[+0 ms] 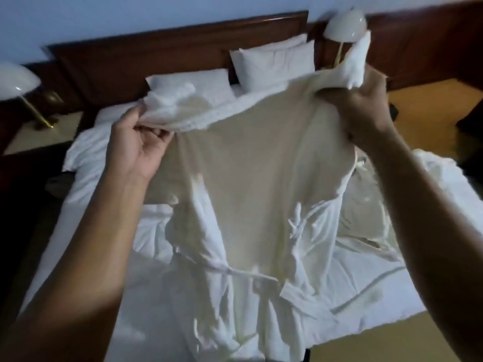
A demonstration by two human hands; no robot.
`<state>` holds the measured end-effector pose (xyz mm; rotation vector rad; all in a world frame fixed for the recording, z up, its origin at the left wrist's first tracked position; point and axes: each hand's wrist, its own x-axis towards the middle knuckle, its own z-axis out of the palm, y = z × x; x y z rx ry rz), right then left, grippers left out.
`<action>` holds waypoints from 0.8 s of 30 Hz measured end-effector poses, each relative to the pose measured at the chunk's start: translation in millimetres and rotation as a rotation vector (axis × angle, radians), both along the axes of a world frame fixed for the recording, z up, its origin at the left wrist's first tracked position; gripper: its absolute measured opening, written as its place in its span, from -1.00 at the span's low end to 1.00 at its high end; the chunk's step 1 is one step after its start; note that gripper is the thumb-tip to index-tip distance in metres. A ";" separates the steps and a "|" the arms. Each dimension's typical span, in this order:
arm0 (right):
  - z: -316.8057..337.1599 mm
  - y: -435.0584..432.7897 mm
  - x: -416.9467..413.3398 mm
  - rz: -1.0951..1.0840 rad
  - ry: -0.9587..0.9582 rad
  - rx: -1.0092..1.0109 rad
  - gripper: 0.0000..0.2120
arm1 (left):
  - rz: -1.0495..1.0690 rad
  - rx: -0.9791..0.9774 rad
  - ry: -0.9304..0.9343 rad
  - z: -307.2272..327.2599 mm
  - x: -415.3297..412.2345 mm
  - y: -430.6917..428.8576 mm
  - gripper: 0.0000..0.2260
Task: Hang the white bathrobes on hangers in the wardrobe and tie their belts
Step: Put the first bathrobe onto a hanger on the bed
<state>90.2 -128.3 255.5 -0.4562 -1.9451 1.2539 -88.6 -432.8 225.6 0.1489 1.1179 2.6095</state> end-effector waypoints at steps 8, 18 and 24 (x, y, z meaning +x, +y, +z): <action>58.2 -7.3 -25.3 0.073 -0.155 0.197 -0.59 | -0.119 -1.485 0.263 -3.1 -18.9 7.0 -0.51; 5.2 -44.9 -41.1 0.297 -0.404 0.332 -0.73 | -0.114 -1.293 0.862 -29.8 8.5 77.5 -0.89; -116.9 36.6 29.4 0.123 -0.938 0.396 -0.54 | 0.159 -1.303 0.587 -56.9 -36.0 22.4 -0.79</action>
